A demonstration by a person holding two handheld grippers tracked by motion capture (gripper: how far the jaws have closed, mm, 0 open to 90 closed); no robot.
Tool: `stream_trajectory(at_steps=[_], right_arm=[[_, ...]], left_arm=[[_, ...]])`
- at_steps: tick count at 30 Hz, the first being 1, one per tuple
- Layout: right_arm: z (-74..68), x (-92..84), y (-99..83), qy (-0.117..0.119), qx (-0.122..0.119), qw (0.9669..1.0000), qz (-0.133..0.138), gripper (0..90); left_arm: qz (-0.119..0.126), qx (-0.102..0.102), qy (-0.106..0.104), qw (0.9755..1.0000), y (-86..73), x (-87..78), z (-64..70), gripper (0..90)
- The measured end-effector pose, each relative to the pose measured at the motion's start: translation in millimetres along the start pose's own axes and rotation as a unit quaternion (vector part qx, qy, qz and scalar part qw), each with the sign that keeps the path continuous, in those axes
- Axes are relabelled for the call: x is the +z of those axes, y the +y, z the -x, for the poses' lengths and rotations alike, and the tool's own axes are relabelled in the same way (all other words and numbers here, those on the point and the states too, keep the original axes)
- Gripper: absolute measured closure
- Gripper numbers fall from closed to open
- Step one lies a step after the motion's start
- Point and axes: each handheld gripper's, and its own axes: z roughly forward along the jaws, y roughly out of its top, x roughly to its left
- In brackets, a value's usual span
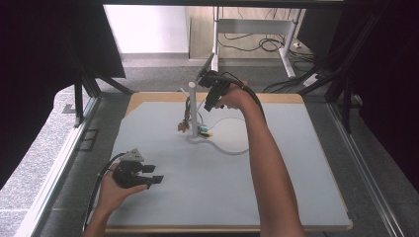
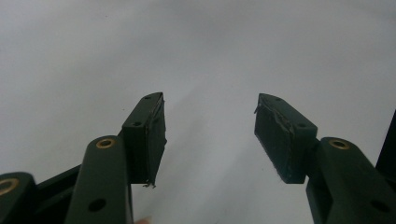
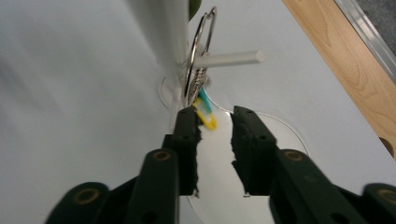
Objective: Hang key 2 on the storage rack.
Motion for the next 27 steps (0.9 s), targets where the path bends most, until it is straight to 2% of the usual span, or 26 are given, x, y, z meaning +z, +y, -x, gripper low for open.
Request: stream_trajectory(at_steps=[5, 7, 11, 13, 16, 20, 21, 22, 25, 26, 27], right_arm=[[-3.6, -6.8, -13.3, -0.006, -0.009, 0.9999, 0.004, 59.4], [-3.2, -13.5, -22.4, -0.012, -0.012, 0.9997, 0.015, 56.3], [-3.9, -18.5, -33.4, -0.013, -0.007, 0.9995, 0.029, 53.9], [-5.7, -19.8, -46.8, -0.012, -0.005, 0.9993, 0.034, 52.7], [-7.5, -21.5, -56.5, -0.008, -0.01, 0.9991, 0.04, 52.1], [-12.9, -25.9, -77.6, -0.001, -0.015, 0.9984, 0.055, 51.4], [-16.2, -28.1, -88.9, 0.005, -0.019, 0.9979, 0.062, 51.1], [-16.2, -28.1, -88.9, 0.005, -0.019, 0.9979, 0.062, 51.1], [-23.0, -31.6, -107.5, 0.009, -0.03, 0.9968, 0.074, 50.5], [-25.3, -32.5, -114.3, 0.01, -0.031, 0.9965, 0.077, 50.3], [-30.0, -33.1, -129.1, 0.01, -0.031, 0.9955, 0.089, 50.2]], left_arm=[[0.005, -0.004, -0.003, 1.0, 0.9, -0.4, -0.1, 43.4], [0.002, -0.003, -0.001, 1.0, 1.3, 0.4, 0.1, 43.4], [-0.004, -0.001, 0.002, 1.0, 1.3, 2.6, 1.4, 43.4], [-0.006, -0.001, 0.002, 1.0, 0.9, 3.3, 3.5, 43.4], [-0.005, 0.001, 0.004, 1.0, 0.6, 3.6, 4.6, 43.4], [-0.008, 0.0, 0.008, 0.9999, 0.7, 3.6, 5.8, 43.3], [-0.011, 0.003, 0.01, 0.9999, 1.0, 3.0, 6.3, 43.3], [-0.011, 0.003, 0.01, 0.9999, 1.0, 3.0, 6.3, 43.2], [-0.014, 0.007, 0.014, 0.9998, 1.0, 2.8, 7.6, 43.2], [-0.016, 0.009, 0.015, 0.9997, 0.6, 2.7, 8.4, 43.1], [-0.018, 0.01, 0.018, 0.9996, -0.7, 1.3, 11.4, 43.0]])
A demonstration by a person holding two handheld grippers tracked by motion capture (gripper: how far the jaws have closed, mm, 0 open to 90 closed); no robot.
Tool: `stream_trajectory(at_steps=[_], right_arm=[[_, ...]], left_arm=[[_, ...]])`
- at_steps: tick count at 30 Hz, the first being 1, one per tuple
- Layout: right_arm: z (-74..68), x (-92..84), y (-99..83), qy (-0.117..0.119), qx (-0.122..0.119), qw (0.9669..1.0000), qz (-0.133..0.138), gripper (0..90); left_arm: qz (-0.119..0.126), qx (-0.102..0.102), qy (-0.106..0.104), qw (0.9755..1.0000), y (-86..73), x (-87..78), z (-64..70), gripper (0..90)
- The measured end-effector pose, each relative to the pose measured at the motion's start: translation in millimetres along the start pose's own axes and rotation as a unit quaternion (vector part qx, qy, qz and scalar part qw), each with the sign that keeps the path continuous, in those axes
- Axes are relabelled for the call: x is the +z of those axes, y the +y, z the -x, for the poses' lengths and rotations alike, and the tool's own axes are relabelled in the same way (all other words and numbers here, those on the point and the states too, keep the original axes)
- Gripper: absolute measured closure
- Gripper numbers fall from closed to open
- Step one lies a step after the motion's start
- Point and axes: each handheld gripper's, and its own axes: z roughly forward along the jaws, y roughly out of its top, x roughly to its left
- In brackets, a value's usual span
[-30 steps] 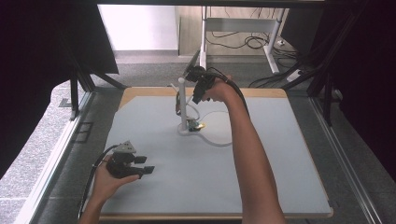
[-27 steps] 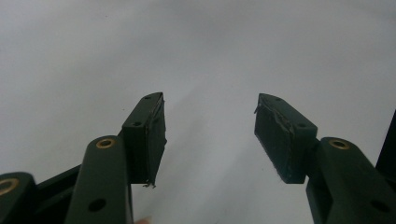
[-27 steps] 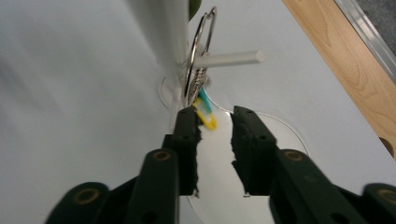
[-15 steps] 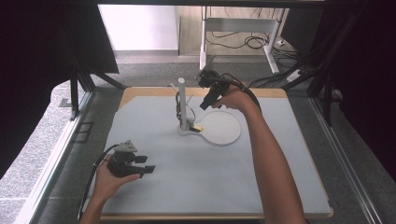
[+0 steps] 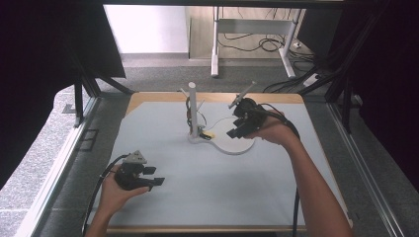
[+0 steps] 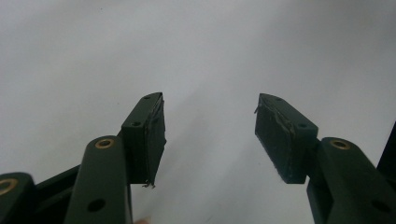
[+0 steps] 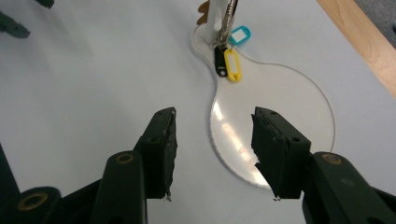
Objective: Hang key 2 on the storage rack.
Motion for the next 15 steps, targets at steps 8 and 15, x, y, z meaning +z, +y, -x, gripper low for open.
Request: stream_trajectory(at_steps=[8, 15], right_arm=[[-11.4, 1.3, -64.3, 0.009, 0.014, 0.9991, 0.038, 50.1], [-16.8, 18.7, -120.2, 0.008, 0.043, 0.9965, 0.071, 50.0]], left_arm=[[-0.001, 0.009, 0.004, 0.9999, -0.8, -5.7, 7.4, 42.6], [-0.005, 0.005, 0.008, 0.9999, -1.8, -5.8, 8.7, 42.3]])
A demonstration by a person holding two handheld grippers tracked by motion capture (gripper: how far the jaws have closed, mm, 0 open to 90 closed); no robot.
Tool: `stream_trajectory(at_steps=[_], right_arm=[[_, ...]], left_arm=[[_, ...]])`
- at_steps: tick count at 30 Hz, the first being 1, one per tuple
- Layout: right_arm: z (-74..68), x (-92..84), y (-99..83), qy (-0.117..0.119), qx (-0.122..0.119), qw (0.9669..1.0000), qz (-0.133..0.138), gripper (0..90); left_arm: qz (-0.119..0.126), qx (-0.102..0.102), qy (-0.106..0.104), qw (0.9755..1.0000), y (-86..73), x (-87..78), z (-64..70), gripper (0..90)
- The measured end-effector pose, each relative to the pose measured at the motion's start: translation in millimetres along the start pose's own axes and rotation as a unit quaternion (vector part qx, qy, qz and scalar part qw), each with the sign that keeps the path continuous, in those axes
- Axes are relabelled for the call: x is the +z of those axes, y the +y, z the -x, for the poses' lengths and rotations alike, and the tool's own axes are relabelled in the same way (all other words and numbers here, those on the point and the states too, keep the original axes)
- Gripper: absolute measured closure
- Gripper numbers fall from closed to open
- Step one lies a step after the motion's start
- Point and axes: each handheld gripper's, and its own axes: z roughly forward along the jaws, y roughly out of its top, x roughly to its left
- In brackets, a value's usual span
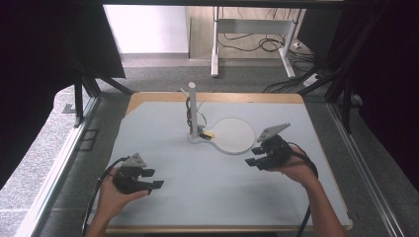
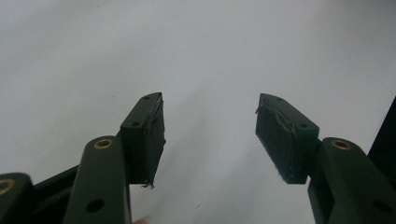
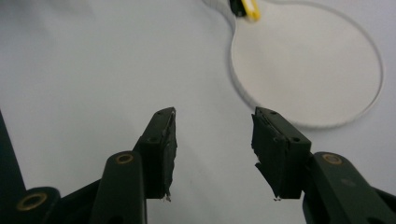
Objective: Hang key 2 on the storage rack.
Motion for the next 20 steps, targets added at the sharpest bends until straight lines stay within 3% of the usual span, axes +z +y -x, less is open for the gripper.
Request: stream_trajectory(at_steps=[1, 7, 12, 20], right_arm=[[-1.5, 3.6, -17.4, -0.005, 0.009, 0.9999, 0.009, 50.0], [-3.9, 0.4, -46.4, -0.008, 0.023, 0.9984, 0.051, 50.0], [-4.0, -7.2, -54.8, -0.014, 0.027, 0.9963, 0.081, 49.7], [-3.2, -10.3, -69.7, -0.037, 0.052, 0.9936, 0.093, 42.2]], left_arm=[[-0.001, -0.001, 0.001, 1.0, -0.3, 0.9, 0.8, 42.2], [-0.005, -0.006, 0.001, 1.0, -1.8, 3.3, 4.9, 41.9], [-0.008, -0.009, 0.001, 0.9999, -2.3, 5.6, 7.0, 41.8], [-0.004, -0.018, -0.005, 0.9998, 0.2, 10.1, 3.3, 41.7]])
